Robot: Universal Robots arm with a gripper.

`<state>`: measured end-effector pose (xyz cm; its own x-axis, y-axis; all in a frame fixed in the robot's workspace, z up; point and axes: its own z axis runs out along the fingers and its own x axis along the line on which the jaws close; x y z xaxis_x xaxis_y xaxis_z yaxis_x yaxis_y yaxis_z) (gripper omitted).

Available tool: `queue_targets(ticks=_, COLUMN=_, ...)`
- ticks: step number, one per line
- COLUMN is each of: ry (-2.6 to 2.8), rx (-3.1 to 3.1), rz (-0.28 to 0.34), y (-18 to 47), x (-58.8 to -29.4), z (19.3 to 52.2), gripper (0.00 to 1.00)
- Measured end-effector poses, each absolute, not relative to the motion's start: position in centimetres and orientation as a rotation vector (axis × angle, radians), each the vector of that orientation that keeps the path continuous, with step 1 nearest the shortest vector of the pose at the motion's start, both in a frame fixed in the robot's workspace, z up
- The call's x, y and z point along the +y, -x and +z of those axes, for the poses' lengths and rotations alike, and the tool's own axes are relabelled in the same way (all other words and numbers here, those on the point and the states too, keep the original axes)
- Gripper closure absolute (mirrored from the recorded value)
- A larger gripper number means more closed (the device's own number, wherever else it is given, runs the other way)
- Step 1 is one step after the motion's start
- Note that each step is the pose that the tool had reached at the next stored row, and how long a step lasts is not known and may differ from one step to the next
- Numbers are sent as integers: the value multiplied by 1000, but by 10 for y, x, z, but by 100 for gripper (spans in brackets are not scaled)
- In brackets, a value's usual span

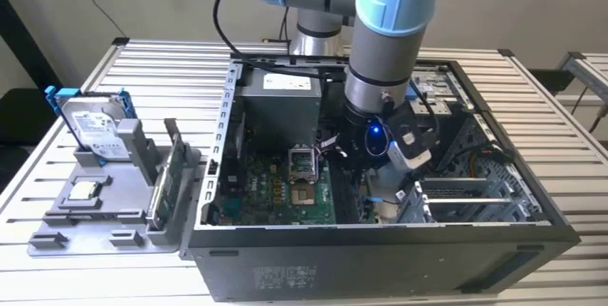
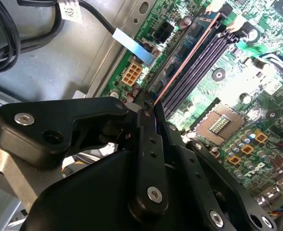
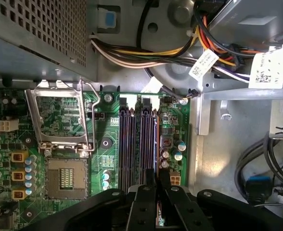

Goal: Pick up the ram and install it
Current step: 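Insert the ram into the slot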

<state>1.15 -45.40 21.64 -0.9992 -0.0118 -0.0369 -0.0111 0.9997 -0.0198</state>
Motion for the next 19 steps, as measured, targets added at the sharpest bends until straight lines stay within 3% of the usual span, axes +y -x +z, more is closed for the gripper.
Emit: queue_targets(ticks=19, ry=16, rx=3104, rz=-30, y=-11, x=-453, z=213, gripper=86)
